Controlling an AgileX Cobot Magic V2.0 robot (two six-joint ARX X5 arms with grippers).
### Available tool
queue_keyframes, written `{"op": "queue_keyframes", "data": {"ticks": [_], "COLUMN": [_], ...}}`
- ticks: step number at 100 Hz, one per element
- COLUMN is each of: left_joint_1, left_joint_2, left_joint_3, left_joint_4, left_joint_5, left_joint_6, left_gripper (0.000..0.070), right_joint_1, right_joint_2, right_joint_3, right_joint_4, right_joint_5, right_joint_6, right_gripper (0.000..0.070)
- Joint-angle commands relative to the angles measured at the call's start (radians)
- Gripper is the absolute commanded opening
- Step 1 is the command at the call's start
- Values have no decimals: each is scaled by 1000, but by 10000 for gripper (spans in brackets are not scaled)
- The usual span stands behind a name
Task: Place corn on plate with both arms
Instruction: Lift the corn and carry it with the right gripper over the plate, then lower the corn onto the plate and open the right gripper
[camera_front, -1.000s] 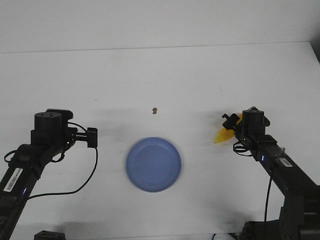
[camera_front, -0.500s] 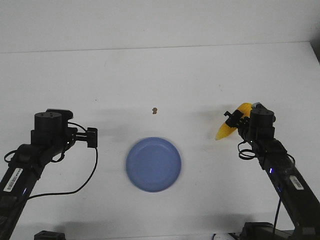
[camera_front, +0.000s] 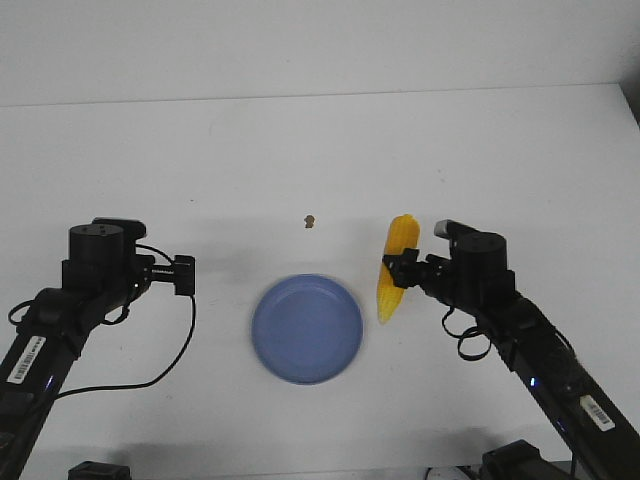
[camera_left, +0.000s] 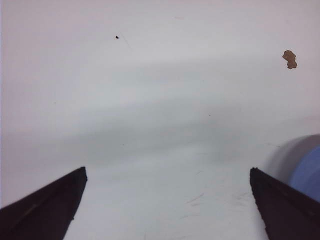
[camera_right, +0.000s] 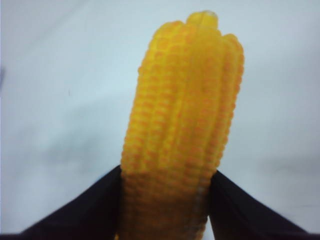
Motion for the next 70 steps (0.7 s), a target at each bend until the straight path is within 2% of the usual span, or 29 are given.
{"op": "queue_keyframes", "data": {"ticks": [1, 16, 44, 57, 70], "left_joint_1": [-3, -3, -3, -3, -3], "left_joint_2": [9, 9, 9, 9, 9], "left_joint_3": [11, 11, 11, 11, 11], "left_joint_4": [1, 1, 0, -2, -2], "left_joint_5": [5, 5, 5, 5, 5], "left_joint_6": [1, 1, 0, 0, 0], "left_gripper": [700, 700, 700, 700, 700], "right_joint_1": [71, 214, 347, 374, 390], "right_joint_2": [30, 105, 292, 348, 366], "right_joint_3": [10, 10, 10, 12, 12], "right_joint_4": [26, 64, 208, 207, 200], "right_joint_5": [24, 121, 138, 139, 145], "right_joint_6": [-21, -11, 70, 84, 84], "right_gripper": [271, 271, 273, 309, 386]}}
